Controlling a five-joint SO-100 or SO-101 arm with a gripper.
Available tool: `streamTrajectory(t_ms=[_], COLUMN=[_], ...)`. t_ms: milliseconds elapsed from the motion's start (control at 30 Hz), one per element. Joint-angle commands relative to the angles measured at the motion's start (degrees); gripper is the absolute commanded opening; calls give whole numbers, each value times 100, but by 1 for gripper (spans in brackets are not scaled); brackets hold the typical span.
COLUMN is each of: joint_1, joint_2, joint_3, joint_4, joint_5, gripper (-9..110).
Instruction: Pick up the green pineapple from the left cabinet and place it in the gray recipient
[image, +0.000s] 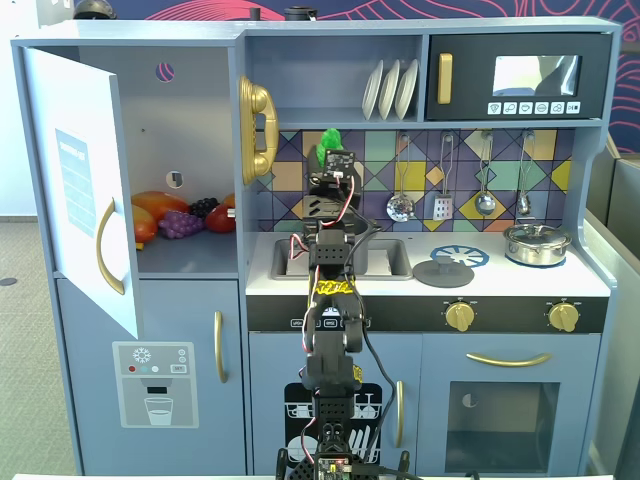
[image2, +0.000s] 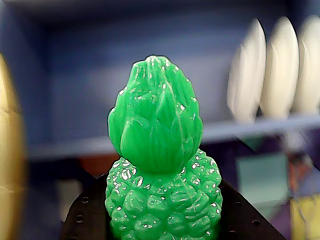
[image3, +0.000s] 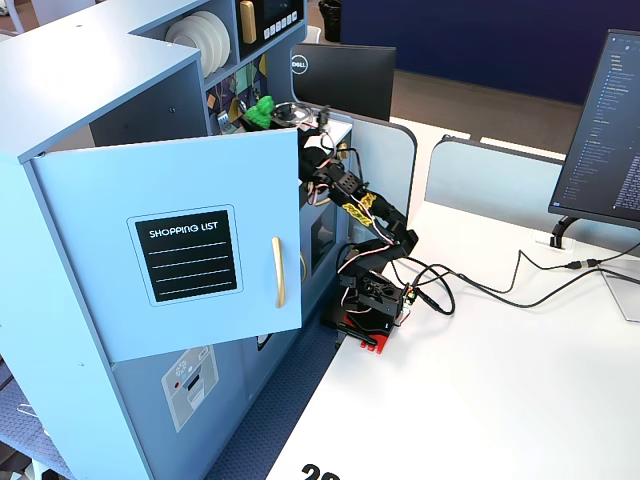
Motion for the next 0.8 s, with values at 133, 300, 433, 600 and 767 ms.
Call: streamTrajectory(t_ms=[133, 300, 433, 600, 767], joint_1=[475, 439, 378, 255, 114], joint_2=[-1345, -1995, -2153, -2118, -2065], joint_3=[-642, -879, -940, -932, -932], joint_4=[-53, 387, 800, 1301, 1538], joint_5=[-97, -369, -580, -800, -905], gripper=[0, 0, 0, 0, 0])
